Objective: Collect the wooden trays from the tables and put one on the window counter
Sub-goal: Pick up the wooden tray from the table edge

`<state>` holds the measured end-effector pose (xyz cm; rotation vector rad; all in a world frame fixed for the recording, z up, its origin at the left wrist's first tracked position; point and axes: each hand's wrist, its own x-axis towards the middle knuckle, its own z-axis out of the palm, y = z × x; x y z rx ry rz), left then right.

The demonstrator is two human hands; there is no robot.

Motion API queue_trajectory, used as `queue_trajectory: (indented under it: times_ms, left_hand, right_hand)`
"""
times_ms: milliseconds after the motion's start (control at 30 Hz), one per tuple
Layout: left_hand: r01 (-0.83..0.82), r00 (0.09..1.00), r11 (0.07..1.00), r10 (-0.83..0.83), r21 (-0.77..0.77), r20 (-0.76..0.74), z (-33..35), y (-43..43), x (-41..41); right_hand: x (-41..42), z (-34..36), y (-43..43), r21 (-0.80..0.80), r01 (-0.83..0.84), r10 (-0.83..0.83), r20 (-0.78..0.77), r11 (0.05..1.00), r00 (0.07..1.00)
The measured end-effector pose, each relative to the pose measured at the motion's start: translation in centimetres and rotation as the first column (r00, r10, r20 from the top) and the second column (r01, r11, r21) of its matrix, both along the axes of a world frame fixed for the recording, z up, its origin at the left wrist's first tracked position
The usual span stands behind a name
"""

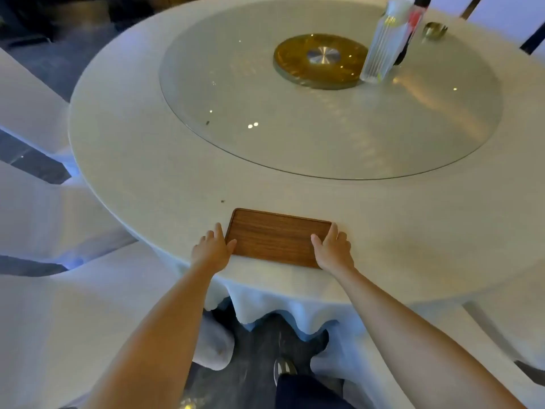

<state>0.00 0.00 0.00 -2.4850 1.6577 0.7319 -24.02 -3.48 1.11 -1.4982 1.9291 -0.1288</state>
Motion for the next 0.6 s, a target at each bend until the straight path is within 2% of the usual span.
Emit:
queue_trajectory:
  times_ms: [133,300,433,600]
  left_hand:
    - [-0.027,0.999,0.999,0.027,0.03,0.019,-0.4,-1.7,0.0]
    - [-0.139,0.981,0.986,0.149,0.093,-0.123,-0.7,-3.5,-0.3]
    - [-0.122,0.988,0.987,0.131,0.101,-0.085,-0.9,-3.5,-0.2]
    - [-0.191,0.974,0.978,0.2,0.089,-0.107,-0.7,-1.8,1.4]
  right_hand:
    - [0.1,-1.1,-0.6,0.031,0.076,-0.075,-0.021,0.997,0.997]
    - [-0.2,-1.6,-1.5,0.06,0.139,-0.141,0.032,0.988,0.989]
    - [-0.1,-1.6,-2.0,0.104,0.191,-0.202,0.106,0.976,0.974]
    - [1.2,-1.2,-2.3,0.118,0.144,-0.162,0.162,0.982,0.973]
